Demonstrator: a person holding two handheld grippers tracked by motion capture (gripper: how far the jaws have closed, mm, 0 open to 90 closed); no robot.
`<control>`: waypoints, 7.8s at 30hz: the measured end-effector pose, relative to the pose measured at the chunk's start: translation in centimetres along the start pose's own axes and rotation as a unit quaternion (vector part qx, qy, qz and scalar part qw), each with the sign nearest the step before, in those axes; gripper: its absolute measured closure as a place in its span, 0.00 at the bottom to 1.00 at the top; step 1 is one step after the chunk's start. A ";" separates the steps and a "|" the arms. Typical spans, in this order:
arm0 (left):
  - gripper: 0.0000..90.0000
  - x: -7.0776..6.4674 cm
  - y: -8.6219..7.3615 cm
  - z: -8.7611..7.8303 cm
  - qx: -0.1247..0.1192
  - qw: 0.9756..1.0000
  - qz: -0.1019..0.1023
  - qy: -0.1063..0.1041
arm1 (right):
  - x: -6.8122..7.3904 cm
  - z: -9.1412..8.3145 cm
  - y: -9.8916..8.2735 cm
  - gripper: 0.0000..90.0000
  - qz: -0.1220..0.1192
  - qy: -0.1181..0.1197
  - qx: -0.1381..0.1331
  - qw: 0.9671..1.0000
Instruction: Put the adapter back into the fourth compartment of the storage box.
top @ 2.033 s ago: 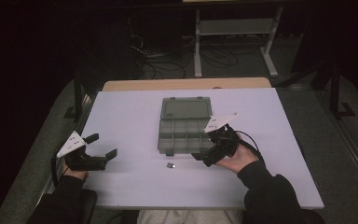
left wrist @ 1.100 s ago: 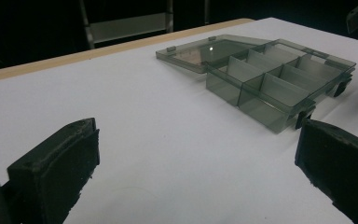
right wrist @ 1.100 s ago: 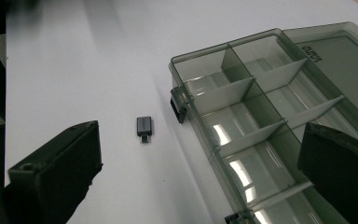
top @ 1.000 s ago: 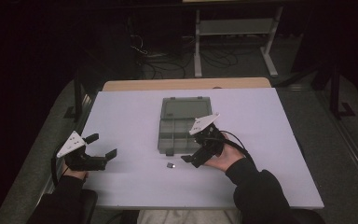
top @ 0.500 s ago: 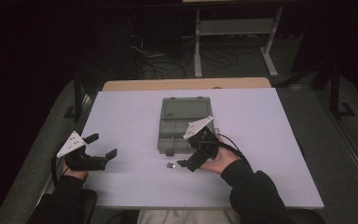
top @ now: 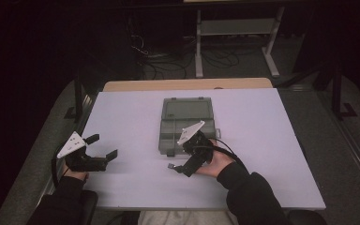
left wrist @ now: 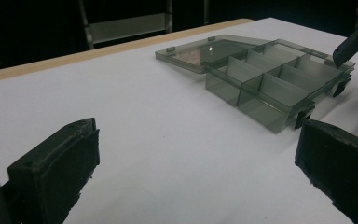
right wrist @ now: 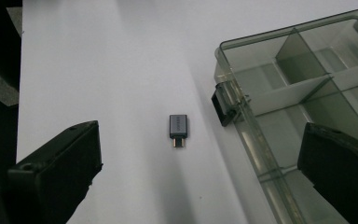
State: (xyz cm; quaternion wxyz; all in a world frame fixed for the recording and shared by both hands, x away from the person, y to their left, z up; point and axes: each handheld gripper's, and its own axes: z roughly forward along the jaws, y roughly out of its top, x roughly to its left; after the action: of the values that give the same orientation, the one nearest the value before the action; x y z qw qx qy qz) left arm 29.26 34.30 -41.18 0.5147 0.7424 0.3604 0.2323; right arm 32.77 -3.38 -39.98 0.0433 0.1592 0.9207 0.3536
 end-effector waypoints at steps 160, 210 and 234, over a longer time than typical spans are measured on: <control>0.00 0.0 0.0 0.1 -0.001 1.000 -0.003 -0.001 | -6.0 -4.8 1.5 0.84 0.024 -0.054 0.002 0.998; 0.00 0.1 0.0 0.0 -0.003 1.000 -0.005 -0.001 | -13.0 -4.9 -0.7 0.84 0.107 -0.100 0.043 0.988; 0.00 0.1 0.0 0.0 -0.003 1.000 -0.004 -0.002 | -13.8 -2.8 -1.4 0.84 0.116 -0.092 0.084 0.985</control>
State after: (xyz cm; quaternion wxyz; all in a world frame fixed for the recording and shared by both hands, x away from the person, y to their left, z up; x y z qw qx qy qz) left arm 29.32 34.36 -41.24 0.5183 0.7399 0.3621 0.2296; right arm 44.95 -10.65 -39.25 0.0728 0.2997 0.9146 0.2616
